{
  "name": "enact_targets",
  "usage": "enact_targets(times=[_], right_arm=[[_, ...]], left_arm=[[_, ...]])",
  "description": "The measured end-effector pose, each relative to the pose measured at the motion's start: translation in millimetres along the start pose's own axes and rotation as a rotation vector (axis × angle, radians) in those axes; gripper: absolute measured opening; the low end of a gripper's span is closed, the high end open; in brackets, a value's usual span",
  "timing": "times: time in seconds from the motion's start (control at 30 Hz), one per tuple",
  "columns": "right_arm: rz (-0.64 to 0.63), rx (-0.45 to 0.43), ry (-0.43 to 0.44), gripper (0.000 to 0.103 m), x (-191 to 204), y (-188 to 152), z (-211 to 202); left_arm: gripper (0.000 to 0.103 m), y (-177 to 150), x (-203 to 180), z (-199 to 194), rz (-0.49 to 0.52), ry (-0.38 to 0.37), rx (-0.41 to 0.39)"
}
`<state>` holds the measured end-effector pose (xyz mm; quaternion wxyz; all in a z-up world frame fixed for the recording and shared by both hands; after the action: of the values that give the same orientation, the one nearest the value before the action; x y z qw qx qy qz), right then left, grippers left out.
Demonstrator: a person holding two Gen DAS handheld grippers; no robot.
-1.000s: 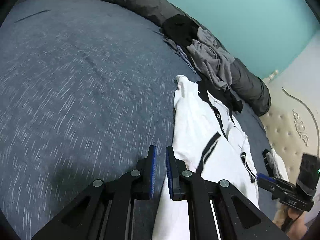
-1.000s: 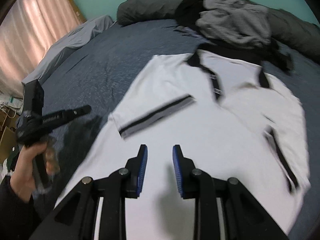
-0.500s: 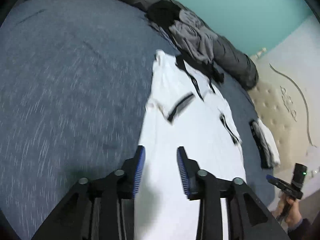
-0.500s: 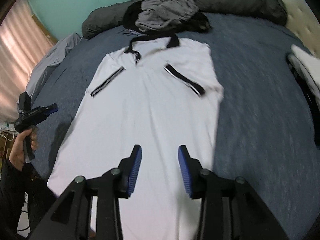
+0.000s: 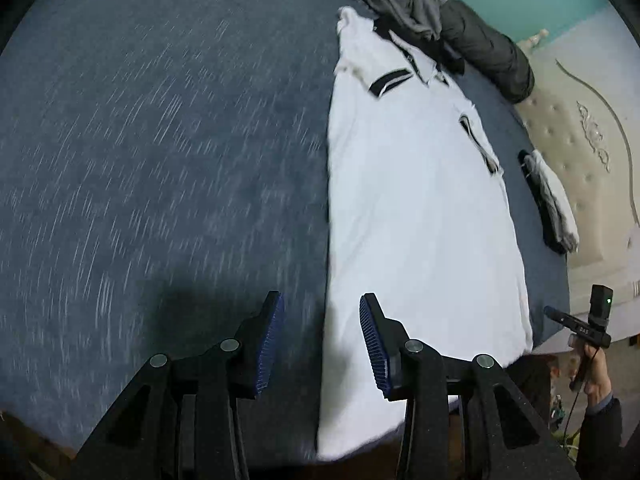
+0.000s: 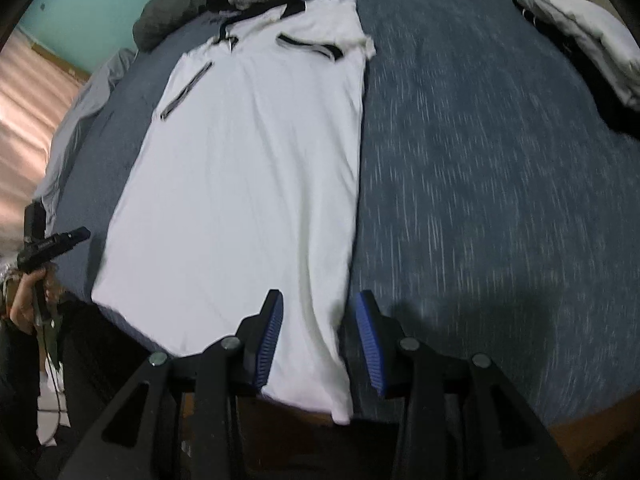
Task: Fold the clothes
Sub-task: 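Grasp the shirt hem corners with both tools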
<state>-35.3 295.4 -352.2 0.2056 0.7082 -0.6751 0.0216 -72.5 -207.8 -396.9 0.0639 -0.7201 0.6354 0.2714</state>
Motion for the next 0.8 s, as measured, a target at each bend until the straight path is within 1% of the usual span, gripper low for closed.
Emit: enact_targets(times=[0.07,0.17,0.27,0.33,0.4,0.53,0.73,0.8], right_arm=[[0.015,0.013,0.011,0.038,-2.4,-10.7,3.1],[0.032,0.034,0.015,0.038,-5.0,-22.7,8.2],[0.029,0.051,0.015,0.038,-4.6,-30.0,12.6],[0.035,0.065,0.01,0.038,-5.2,-33.4,15.6],[0.041,0.093,0.014,0.038,-5.6,-37.9,20.9],[0.043,0.13,0.002,0.038,-6.7,-47.6,28.0],[0.06,0.135,0.018,0.038,-8.1,-53.1,30.7],[0.066,0.138,0.027,0.038,-8.9,-54.3,32.0]], left_arm=[[0.045,-6.9,4.4,-3.4,-0.007,0.017,0.009],[0.048,-16.3,4.1,-3.7,0.011,0.043,0.04],[0.051,-27.5,-0.8,3.7,0.032,0.046,0.085],[0.055,-32.2,-5.0,10.0,0.056,0.06,0.111],[0.056,-37.3,-8.4,19.1,0.084,0.083,0.138],[0.056,-44.0,-14.1,28.6,0.106,0.072,0.168],[0.055,-47.5,-11.8,35.2,0.108,0.071,0.187],[0.055,-49.9,-14.7,35.5,0.125,0.069,0.194]])
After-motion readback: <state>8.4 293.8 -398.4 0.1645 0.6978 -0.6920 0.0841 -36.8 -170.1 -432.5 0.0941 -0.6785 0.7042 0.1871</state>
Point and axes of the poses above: each gripper's, at about its wrist camera, not at the fingertips, and z roughly the way its jaws point, x to its left, y to its top, the point moved 6 cm from there along z, roughly the way its jaws point, and after that the axes turned 1 degree about -y, right-handed, at the moved point
